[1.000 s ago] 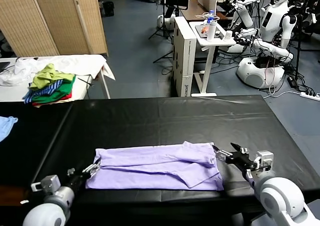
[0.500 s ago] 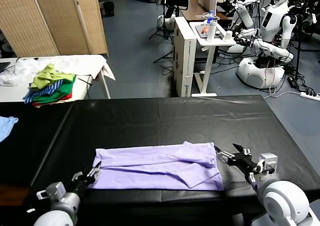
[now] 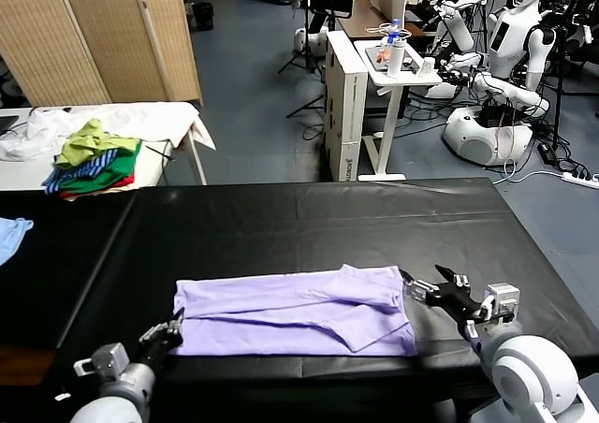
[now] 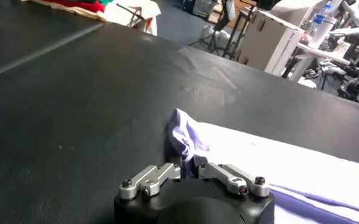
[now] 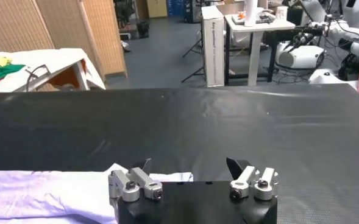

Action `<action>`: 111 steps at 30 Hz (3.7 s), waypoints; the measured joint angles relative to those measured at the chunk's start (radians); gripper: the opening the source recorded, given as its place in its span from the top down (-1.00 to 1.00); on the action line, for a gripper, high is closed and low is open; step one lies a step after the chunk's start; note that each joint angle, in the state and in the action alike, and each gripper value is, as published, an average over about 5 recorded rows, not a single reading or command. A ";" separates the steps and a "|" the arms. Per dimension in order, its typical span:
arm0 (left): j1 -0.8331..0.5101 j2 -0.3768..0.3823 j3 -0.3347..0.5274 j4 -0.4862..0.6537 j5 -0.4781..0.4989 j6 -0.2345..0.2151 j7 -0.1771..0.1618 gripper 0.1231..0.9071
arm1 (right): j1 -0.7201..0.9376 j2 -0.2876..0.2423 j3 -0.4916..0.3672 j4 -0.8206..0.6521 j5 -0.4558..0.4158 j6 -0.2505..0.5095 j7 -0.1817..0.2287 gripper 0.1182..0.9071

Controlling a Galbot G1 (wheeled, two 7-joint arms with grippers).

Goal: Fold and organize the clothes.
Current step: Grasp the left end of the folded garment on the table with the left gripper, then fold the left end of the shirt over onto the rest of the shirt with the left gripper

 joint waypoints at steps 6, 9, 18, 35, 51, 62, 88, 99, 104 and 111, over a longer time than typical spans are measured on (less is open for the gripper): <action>0.005 0.048 -0.037 0.009 0.124 -0.056 0.037 0.85 | -0.009 0.009 0.005 0.003 0.000 0.007 0.000 -1.00; 0.010 0.088 -0.070 0.028 0.165 -0.085 0.054 0.85 | -0.014 0.012 0.005 0.003 0.000 0.008 0.000 -1.00; 0.030 0.186 -0.188 0.068 0.248 -0.154 0.059 0.85 | -0.027 0.024 0.003 0.007 -0.006 0.009 0.000 -1.00; 0.058 0.012 0.053 -0.265 -0.149 0.033 -0.067 0.85 | -0.075 0.066 0.013 0.009 -0.051 0.024 -0.006 -1.00; -0.025 -0.106 0.323 -0.202 -0.069 0.001 -0.054 0.85 | -0.106 0.085 0.010 0.015 -0.095 0.031 -0.018 -1.00; -0.050 -0.153 0.381 -0.148 -0.028 -0.013 -0.036 0.85 | -0.115 0.093 0.006 0.011 -0.107 0.033 -0.020 -1.00; -0.096 -0.214 0.458 -0.032 0.057 -0.045 -0.006 0.85 | -0.124 0.101 0.008 0.005 -0.122 0.032 -0.031 -1.00; -0.107 -0.217 0.509 -0.003 0.097 -0.061 0.009 -0.40 | -0.084 0.052 -0.039 -0.005 -0.132 0.043 -0.098 -1.00; -0.101 -0.187 0.498 -0.041 0.092 -0.059 0.021 -0.93 | -0.028 0.011 -0.104 -0.006 -0.117 0.076 -0.153 -1.00; -0.084 -0.072 0.399 -0.140 0.050 -0.064 0.018 -1.00 | 0.110 -0.034 -0.273 -0.032 -0.114 0.091 -0.186 -1.00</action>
